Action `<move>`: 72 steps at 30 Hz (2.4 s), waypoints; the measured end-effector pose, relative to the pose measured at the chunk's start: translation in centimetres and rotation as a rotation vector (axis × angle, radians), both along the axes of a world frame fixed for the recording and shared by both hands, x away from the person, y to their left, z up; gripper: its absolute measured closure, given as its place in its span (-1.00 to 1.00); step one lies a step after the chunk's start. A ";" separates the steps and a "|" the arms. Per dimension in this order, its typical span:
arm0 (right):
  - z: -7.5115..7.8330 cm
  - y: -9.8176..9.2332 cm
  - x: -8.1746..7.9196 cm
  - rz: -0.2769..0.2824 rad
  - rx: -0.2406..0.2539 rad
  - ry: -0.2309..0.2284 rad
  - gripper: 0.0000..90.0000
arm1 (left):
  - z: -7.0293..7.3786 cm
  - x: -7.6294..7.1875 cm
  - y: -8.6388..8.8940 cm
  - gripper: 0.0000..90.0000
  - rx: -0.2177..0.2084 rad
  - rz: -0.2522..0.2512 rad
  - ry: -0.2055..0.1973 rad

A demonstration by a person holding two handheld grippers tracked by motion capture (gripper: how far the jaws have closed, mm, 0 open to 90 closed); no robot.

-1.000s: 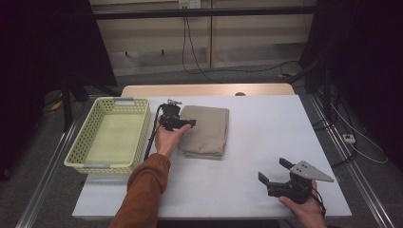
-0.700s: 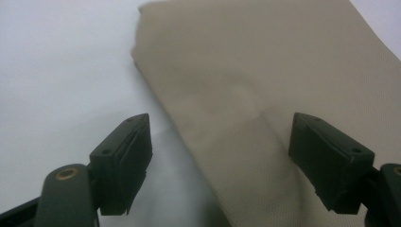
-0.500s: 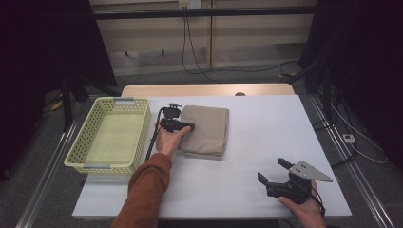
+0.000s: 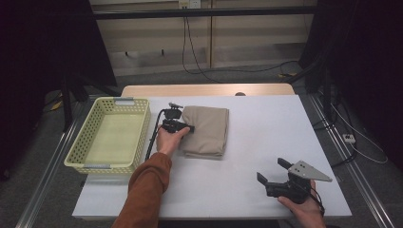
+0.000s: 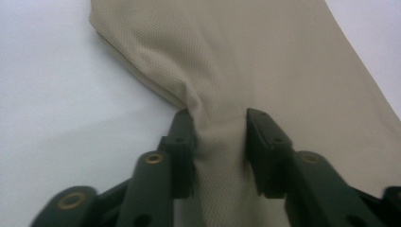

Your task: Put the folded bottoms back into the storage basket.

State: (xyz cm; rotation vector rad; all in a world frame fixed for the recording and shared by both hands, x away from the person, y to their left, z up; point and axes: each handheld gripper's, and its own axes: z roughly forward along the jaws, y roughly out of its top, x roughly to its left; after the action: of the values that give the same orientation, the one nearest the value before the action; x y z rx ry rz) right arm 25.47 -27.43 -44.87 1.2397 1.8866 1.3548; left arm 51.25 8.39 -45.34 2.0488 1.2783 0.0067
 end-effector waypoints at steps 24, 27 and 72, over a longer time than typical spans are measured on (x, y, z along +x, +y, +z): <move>0.0 -0.1 0.0 -0.005 0.003 0.012 -0.90 | 0.3 -0.9 -0.8 0.79 0.009 -0.037 -0.050; 0.0 -0.1 0.0 -0.005 0.002 0.013 -0.90 | 0.7 -0.9 -0.7 0.79 -0.012 -0.046 -0.061; 0.0 0.1 0.1 0.001 0.002 0.014 -0.90 | 7.9 -3.8 1.4 0.80 -0.101 -0.078 -0.352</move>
State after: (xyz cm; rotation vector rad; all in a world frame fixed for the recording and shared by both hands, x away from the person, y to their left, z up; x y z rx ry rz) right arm 25.57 -27.30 -44.83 1.2530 1.8959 1.3520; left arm 47.45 9.82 -37.48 1.9069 0.9615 0.2507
